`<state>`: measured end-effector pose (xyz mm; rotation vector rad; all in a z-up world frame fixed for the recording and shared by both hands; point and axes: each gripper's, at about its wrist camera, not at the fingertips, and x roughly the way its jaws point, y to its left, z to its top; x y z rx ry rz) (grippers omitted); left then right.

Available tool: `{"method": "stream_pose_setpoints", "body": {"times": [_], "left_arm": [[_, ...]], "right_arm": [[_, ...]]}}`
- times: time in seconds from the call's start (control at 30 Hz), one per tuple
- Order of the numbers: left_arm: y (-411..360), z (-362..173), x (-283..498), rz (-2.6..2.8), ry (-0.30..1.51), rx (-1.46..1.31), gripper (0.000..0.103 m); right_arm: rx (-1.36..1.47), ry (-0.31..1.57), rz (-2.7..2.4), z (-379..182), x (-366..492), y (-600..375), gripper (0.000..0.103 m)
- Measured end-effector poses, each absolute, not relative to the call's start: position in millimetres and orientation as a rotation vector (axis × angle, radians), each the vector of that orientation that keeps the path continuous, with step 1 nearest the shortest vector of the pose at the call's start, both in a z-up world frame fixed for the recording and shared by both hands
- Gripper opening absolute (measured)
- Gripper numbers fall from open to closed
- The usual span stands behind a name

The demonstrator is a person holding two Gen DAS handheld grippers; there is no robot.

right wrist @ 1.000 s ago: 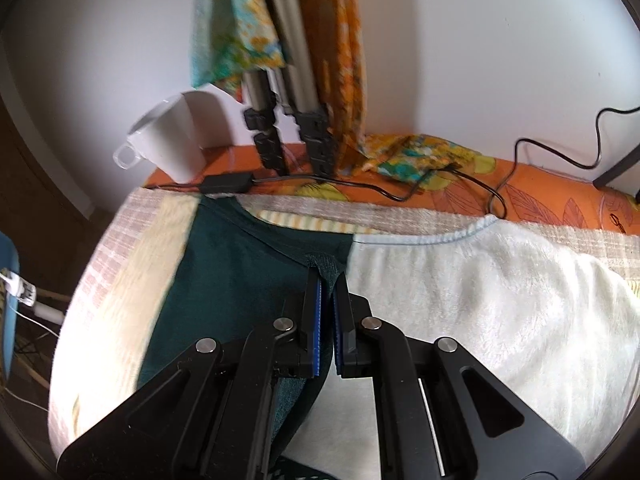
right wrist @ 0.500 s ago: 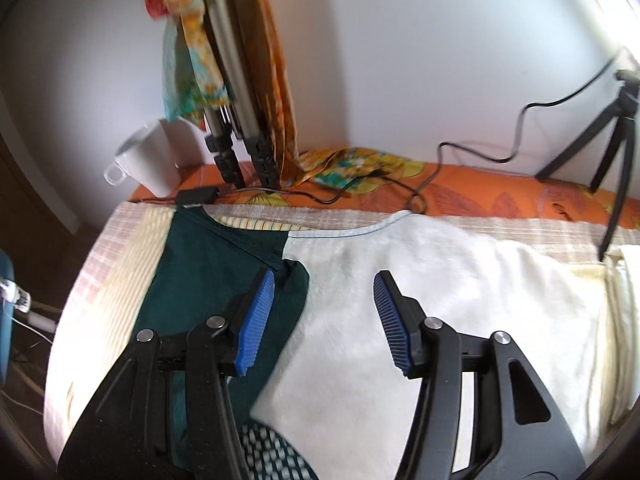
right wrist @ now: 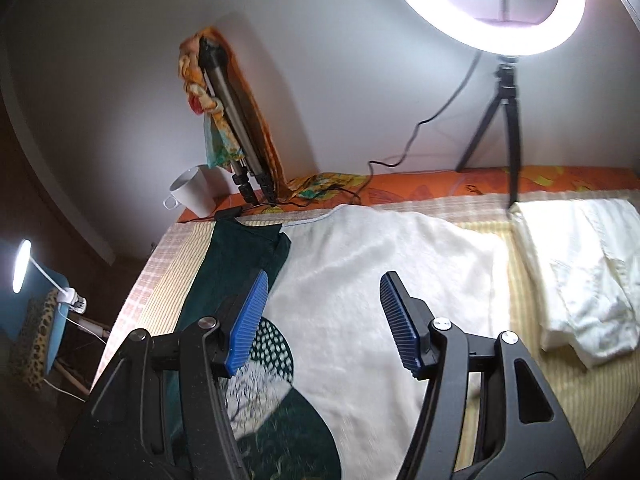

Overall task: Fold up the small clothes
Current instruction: 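Open both grippers and release the folded green edge, then move the right gripper to the cream side edge of the t-shirt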

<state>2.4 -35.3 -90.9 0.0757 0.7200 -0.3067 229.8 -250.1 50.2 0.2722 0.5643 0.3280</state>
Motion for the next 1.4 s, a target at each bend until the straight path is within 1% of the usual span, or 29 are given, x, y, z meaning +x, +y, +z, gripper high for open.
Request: {"method": "stream_pose_setpoints", "body": {"times": [0.17,0.3,0.4,0.6,0.67,0.77,0.87,0.93,1.1,1.2,1.3,1.37,1.4], "left_arm": [[-39.9,-87.0,0.4,-0.338,0.693,0.073,0.049],[-42.8,-81.2,-2.2,-0.375,0.685,0.046,0.054],[-46.7,-80.5,-2.5,-0.395,0.696,0.024,0.055],[-53.6,-77.6,-6.8,-0.582,0.733,-0.07,0.055],[-61.7,-75.7,-9.9,-0.679,0.752,-0.047,0.055],[-74.6,-73.8,-16.6,-0.79,0.79,0.029,0.058],[-82.2,-71.7,-19.7,-0.883,0.824,0.044,0.059],[-88.9,-73.5,-23.2,-0.925,0.838,0.071,0.064],[-114.3,-88.5,-37.3,-0.959,0.867,0.251,0.064],[-125.0,-95.9,-38.2,-0.843,0.821,0.351,0.061],[-141.8,-97.5,-34.3,-0.714,0.709,0.422,0.059],[-157.2,-99.5,-27.4,-0.639,0.644,0.433,0.056],[-164.4,-100.7,-23.4,-0.61,0.625,0.432,0.052]], "right_arm": [[0.358,0.53,0.328,46.4,187.8,-298.4,0.062],[0.394,0.522,0.3,32.5,167.4,-327.1,0.062],[0.437,0.546,0.298,17.7,159.3,-346.6,0.062],[0.363,0.515,0.22,17.8,142.4,-376.6,0.062],[0.367,0.508,0.209,16.7,141.4,-388.2,0.062],[0.38,0.506,0.18,14.0,142.9,-403.2,0.062],[0.376,0.505,0.148,10.3,145.8,-417.1,0.062],[0.371,0.505,0.134,9.4,147.2,-423.1,0.062],[0.399,0.478,0.099,14.3,145.8,-446.3,0.062],[0.436,0.458,0.093,18.0,140.5,-464.3,0.062],[0.489,0.444,0.127,19.6,136.0,-477.6,0.062],[0.517,0.444,0.148,18.4,135.3,-482.3,0.062],[0.527,0.446,0.16,17.3,136.0,-483.4,0.062]]}}
